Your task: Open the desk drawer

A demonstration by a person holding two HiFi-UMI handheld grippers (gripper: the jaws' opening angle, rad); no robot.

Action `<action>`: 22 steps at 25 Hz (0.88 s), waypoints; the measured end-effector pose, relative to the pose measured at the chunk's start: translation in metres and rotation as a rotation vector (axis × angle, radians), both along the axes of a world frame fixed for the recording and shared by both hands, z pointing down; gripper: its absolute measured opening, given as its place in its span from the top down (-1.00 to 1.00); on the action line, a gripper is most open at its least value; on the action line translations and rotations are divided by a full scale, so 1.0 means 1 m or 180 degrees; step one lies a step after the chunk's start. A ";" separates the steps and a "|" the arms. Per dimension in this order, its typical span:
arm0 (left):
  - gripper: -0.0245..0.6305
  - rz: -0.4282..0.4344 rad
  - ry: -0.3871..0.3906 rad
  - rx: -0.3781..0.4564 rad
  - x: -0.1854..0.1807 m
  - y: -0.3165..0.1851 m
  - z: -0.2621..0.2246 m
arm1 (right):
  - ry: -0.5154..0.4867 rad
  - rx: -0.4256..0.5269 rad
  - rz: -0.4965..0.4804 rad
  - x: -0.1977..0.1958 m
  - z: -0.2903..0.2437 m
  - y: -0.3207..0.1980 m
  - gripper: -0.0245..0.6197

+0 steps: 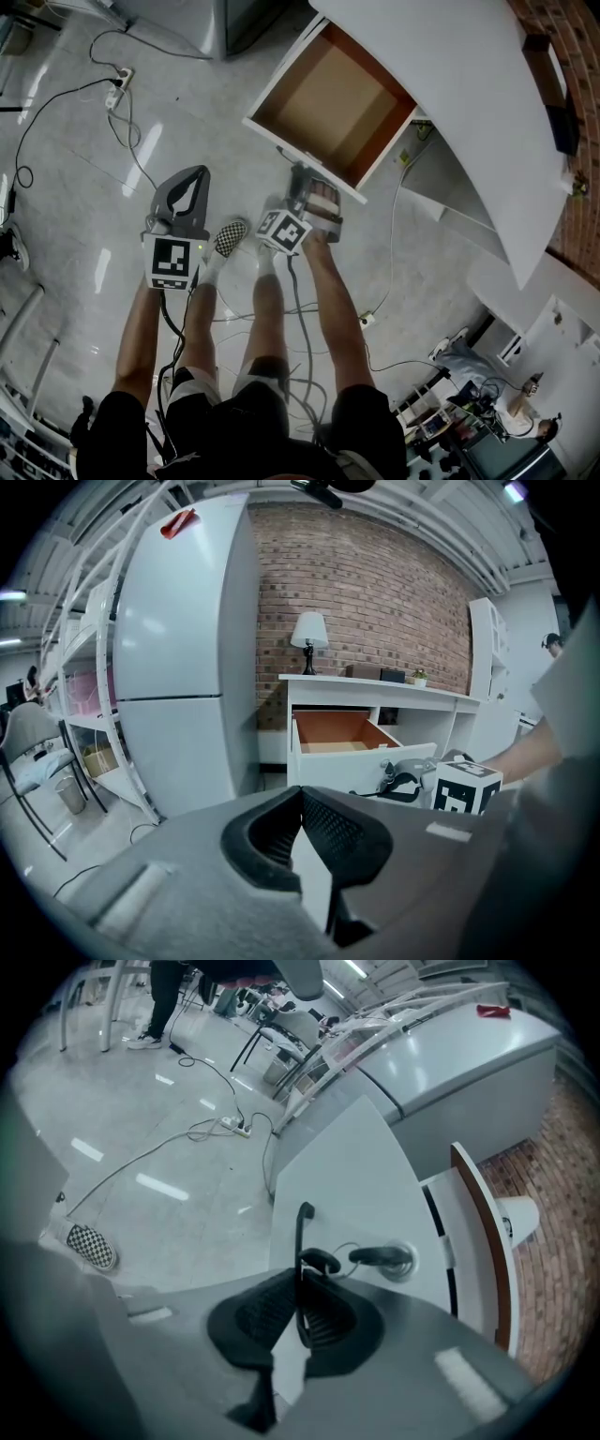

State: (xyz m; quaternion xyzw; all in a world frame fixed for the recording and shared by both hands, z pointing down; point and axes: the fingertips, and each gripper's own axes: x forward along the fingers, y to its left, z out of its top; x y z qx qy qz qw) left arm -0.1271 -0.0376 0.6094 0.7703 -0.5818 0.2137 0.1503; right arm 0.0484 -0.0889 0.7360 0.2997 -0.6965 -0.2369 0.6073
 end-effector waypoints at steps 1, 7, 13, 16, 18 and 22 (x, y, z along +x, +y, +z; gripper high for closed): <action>0.90 0.0008 0.0001 0.0000 0.000 0.000 0.000 | 0.0001 0.0000 0.0001 0.000 0.000 0.002 0.85; 0.90 0.0048 0.0003 -0.0023 0.001 0.002 0.001 | 0.0003 -0.0017 0.0014 -0.004 0.002 0.005 0.85; 0.90 0.0059 0.0024 -0.0031 0.002 0.005 0.002 | 0.0072 0.0011 0.0028 -0.004 0.001 0.006 0.86; 0.90 0.0059 0.0037 -0.0042 0.005 0.006 0.002 | 0.0022 -0.0012 0.0099 -0.008 0.003 0.008 0.85; 0.90 0.0063 0.0045 -0.0054 0.007 0.006 0.002 | 0.0010 -0.0007 0.0149 -0.008 0.003 0.008 0.86; 0.90 0.0086 0.0042 -0.0061 0.008 0.002 0.003 | 0.0026 0.0022 0.0144 -0.008 0.003 0.005 0.86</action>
